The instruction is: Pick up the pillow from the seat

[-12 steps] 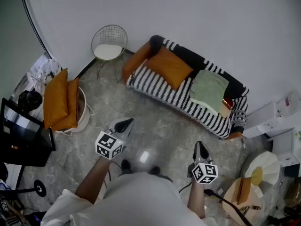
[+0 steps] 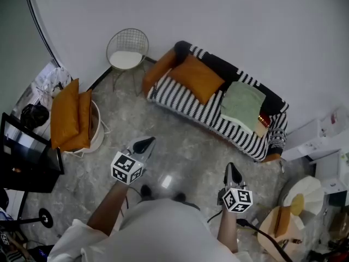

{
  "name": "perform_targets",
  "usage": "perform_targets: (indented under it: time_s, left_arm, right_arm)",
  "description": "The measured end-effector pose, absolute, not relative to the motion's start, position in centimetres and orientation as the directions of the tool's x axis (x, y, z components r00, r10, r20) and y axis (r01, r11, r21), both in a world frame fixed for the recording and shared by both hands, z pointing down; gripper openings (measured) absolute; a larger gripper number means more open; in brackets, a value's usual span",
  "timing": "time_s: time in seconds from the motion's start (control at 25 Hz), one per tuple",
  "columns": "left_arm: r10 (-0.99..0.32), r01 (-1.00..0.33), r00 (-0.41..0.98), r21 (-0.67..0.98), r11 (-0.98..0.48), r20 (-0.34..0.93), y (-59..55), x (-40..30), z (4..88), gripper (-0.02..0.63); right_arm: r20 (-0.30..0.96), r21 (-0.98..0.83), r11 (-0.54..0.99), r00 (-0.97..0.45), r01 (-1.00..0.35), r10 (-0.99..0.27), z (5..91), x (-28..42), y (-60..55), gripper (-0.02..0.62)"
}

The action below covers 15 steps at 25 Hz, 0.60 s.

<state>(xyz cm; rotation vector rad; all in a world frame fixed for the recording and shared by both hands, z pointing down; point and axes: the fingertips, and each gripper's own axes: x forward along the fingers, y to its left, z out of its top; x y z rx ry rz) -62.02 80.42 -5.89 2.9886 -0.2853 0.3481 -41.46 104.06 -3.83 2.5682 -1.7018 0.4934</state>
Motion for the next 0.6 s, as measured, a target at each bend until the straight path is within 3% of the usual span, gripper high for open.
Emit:
perform_targets:
  time_s: [0.6]
  left_arm:
    - [-0.135, -0.167, 0.956, 0.105, -0.980, 0.261, 78.8, -63.8, -4.9, -0.002]
  right_arm:
    - [0.291, -0.168, -0.440, 0.382, -0.882, -0.877, -3.3, -44.1, 102.5, 0.006]
